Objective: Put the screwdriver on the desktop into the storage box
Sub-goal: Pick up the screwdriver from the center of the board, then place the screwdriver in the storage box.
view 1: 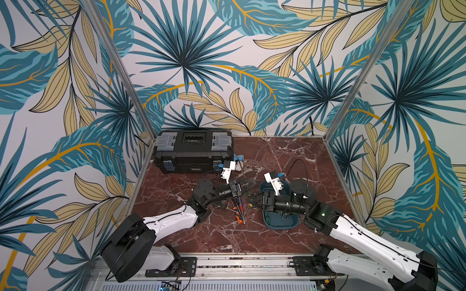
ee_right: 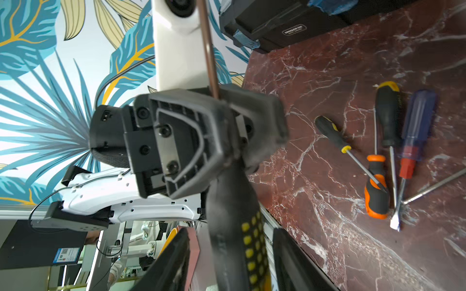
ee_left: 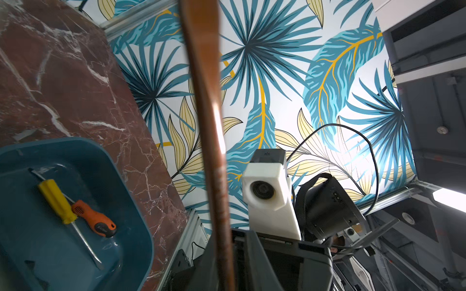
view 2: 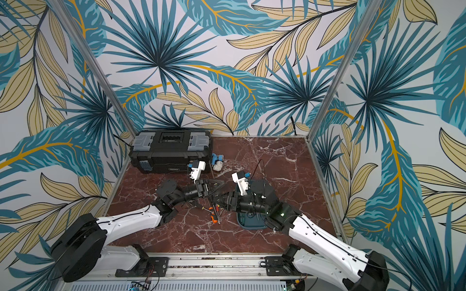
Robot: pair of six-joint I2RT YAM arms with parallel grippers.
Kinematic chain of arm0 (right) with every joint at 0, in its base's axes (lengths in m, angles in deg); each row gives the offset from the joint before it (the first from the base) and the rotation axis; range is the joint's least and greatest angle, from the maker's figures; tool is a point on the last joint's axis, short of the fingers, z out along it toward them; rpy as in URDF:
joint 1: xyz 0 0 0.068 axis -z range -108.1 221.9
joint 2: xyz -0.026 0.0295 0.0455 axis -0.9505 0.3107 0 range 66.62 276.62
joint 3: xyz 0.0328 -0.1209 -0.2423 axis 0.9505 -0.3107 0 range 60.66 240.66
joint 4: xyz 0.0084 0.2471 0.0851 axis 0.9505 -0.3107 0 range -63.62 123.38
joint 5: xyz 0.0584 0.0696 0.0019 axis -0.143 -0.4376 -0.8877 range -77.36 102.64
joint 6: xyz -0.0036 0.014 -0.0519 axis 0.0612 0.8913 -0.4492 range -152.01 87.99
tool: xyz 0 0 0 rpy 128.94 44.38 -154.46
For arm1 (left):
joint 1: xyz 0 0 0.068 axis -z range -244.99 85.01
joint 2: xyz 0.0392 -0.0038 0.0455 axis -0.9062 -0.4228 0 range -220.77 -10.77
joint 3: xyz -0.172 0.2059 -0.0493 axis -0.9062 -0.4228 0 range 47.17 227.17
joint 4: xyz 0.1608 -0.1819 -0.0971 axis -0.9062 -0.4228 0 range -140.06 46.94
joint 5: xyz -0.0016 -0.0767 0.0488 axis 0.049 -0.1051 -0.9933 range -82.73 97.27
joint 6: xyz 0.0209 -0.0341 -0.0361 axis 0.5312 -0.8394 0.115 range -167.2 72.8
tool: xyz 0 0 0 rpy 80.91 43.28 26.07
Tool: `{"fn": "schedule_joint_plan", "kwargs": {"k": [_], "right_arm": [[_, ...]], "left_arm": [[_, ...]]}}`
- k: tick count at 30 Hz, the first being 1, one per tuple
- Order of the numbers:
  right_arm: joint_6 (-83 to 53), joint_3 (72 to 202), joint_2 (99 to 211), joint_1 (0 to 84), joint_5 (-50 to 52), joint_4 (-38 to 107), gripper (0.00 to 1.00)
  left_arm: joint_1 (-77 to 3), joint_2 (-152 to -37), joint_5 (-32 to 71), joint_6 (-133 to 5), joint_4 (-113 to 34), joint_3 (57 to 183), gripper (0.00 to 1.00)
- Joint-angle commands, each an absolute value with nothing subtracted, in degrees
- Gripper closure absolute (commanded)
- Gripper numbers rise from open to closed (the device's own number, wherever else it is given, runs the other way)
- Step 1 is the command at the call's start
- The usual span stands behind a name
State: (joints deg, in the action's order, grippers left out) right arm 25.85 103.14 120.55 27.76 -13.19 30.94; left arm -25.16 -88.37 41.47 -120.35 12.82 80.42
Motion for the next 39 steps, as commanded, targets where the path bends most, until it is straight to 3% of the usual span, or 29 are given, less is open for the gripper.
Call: {"fn": "schedule_joint_plan", "kwargs": {"k": [1, 5, 11, 12, 13, 15, 19, 23, 28, 39], "right_arm": [[26.3, 102.4, 119.2, 28.0, -15.4, 34.0, 0.52], [25.5, 102.6, 119.2, 28.0, -15.4, 32.1, 0.61], [24.4, 102.7, 118.9, 28.0, -13.9, 29.9, 0.9], [24.0, 102.8, 118.7, 28.0, -13.3, 29.5, 0.92], [23.7, 103.0, 118.4, 28.0, -12.6, 28.6, 0.94], [22.1, 104.3, 118.3, 28.0, -10.4, 25.0, 0.96], [16.0, 109.7, 119.9, 28.0, -1.3, 8.2, 0.99], [11.3, 115.4, 124.9, 28.4, 10.9, -6.9, 1.0], [9.8, 117.7, 131.9, 30.0, 20.4, -14.5, 1.0], [11.2, 109.4, 138.7, 30.1, 20.5, -10.6, 1.0]], "left_arm": [[-25.6, -89.4, 43.5, -120.2, 18.6, 78.9, 1.0], [-25.6, -90.0, 43.1, -120.3, 18.7, 79.0, 1.0], [-25.6, -89.3, 42.6, -117.2, 11.3, 79.9, 1.0], [-25.6, -88.8, 42.0, -116.1, 7.4, 80.4, 0.92], [-25.6, -87.9, 40.9, -114.6, 3.4, 80.7, 0.7], [-25.6, -85.5, 38.0, -111.6, -4.9, 81.2, 0.46], [-25.6, -78.3, 28.7, -103.8, -26.7, 84.6, 0.3], [-25.7, -73.5, 17.8, -97.4, -46.7, 88.8, 0.25], [-25.9, -73.6, 13.4, -95.4, -56.5, 90.0, 0.25], [-25.5, -75.9, 14.4, -95.8, -56.5, 85.6, 0.25]]}}
